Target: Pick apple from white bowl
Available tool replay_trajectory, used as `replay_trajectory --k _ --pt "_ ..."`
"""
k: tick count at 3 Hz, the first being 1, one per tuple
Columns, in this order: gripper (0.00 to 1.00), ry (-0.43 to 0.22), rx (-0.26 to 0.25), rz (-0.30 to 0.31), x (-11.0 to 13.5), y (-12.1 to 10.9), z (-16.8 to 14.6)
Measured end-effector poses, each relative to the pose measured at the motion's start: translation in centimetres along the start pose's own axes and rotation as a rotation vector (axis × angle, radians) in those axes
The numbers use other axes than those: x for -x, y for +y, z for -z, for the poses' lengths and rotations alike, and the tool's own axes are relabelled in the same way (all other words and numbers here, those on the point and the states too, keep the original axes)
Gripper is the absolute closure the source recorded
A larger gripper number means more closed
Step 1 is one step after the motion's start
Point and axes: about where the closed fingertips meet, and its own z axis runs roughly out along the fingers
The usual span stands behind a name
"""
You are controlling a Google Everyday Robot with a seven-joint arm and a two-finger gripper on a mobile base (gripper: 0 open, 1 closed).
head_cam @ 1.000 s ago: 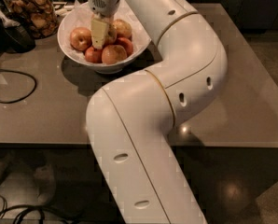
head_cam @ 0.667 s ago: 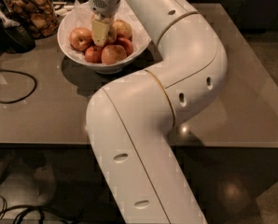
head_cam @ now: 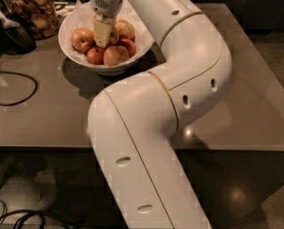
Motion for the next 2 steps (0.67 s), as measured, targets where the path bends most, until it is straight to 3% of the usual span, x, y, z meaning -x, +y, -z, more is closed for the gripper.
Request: replay_trajectory --k 2 --pt "1.00 -0.143 -0.049 -0.050 -1.2 -0.6 6.4"
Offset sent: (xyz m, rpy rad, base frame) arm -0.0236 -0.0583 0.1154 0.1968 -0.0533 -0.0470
